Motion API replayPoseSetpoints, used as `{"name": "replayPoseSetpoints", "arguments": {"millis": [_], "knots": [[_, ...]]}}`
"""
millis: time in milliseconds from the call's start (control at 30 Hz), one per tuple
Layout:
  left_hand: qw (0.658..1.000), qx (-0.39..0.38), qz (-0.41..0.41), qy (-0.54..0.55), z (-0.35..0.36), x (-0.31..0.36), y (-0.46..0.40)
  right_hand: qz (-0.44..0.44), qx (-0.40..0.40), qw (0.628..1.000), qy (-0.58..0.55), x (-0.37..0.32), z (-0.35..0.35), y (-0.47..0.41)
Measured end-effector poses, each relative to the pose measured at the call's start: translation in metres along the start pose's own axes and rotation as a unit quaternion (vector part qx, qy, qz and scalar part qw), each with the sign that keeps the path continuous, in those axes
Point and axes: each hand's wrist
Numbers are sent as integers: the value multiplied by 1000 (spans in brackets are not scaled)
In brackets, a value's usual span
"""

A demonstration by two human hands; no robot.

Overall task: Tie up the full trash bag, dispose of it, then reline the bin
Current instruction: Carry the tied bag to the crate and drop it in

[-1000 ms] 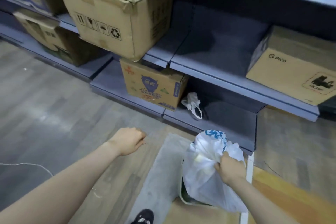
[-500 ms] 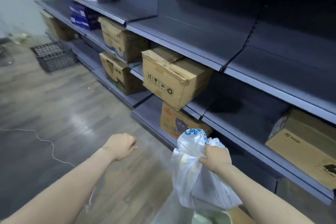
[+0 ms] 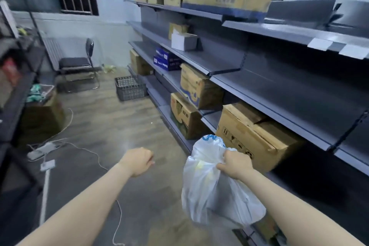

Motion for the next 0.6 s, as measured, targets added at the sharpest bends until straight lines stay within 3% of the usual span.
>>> {"name": "replayPoseSetpoints", "arguments": {"millis": [600], "knots": [[983,-30,-175,37,-15,-128,-138,-144,-57,983,-104,-115,-51,-262]]}}
Point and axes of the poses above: each hand's wrist, its own y-axis away from the middle knuckle, its own z-axis out of the palm, x = y × z, and after that the axes turned 15 degrees about -y, right-handed
